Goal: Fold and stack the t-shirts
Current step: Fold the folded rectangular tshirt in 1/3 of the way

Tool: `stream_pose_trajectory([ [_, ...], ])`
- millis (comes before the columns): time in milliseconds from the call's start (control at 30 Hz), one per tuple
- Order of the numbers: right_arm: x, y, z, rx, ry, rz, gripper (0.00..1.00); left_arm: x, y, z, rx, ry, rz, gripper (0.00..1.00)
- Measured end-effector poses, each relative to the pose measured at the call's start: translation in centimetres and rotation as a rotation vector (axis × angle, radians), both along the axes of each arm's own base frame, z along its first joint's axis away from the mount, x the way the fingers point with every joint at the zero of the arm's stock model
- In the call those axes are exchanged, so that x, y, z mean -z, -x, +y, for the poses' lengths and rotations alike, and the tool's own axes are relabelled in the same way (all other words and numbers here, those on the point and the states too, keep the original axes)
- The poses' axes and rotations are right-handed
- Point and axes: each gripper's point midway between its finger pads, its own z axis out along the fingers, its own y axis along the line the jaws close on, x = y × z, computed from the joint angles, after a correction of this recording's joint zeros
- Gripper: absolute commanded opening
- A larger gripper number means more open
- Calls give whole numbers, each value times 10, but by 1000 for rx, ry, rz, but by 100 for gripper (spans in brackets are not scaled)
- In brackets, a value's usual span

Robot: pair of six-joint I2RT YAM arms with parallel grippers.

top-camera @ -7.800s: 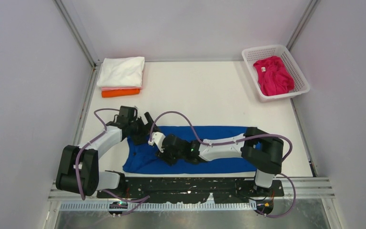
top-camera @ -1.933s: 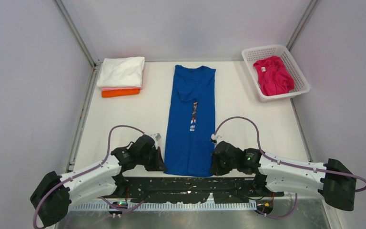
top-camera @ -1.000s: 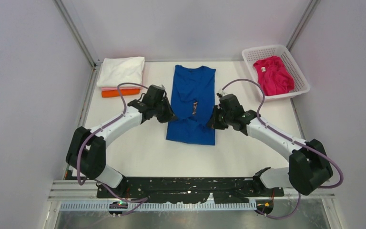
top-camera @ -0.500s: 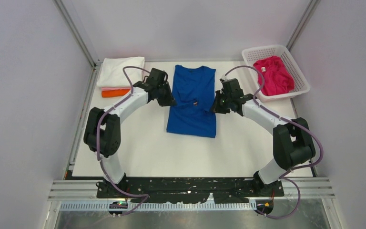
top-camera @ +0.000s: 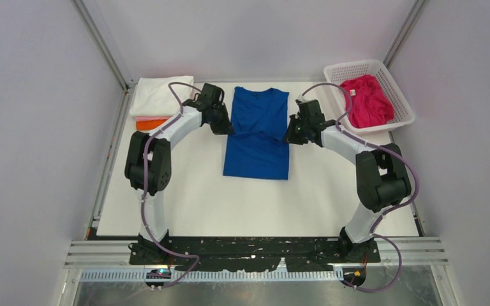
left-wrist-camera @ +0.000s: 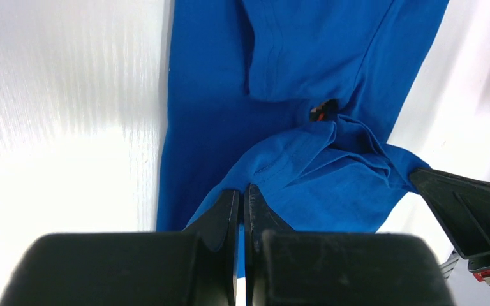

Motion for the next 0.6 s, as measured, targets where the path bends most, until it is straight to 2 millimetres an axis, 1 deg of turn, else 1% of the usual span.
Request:
stream_pose_trajectory([
  [100,5,-5,-3,10,0,0,7,3,-6,-3,6,0,4,2],
  [133,7,-6,-4,13,1,2,10,4,-7,-4,8,-1,8,3],
  [233,12,-12,-6,20,1,4,14,8,-11,-5,17,-9,17,11],
  [267,15,-13,-6,22,3,8,18,10,-12,-5,20,-11,18,15],
  [300,18,-16,-6,23,3,10,25,12,-14,-5,22,-10,22,25],
  [333,20,-17,-6,25,4,12,49,14,-16,-5,23,-11,25,39],
  [367,23,-19,-7,29,4,15,69,17,-17,-5,24,-12,28,53],
  [400,24,-21,-7,40,2,19,77,20,-19,-4,27,-16,31,65],
  [433,25,-23,-8,46,3,20,91,22,-21,-4,26,-18,36,80],
  [467,26,-26,-9,54,5,15,95,23,-23,-3,23,-18,41,96],
  [500,25,-29,-10,66,4,13,98,24,-26,-3,20,-17,42,99],
  [600,21,-33,-11,80,-6,-2,96,19,-31,1,5,-8,37,100],
])
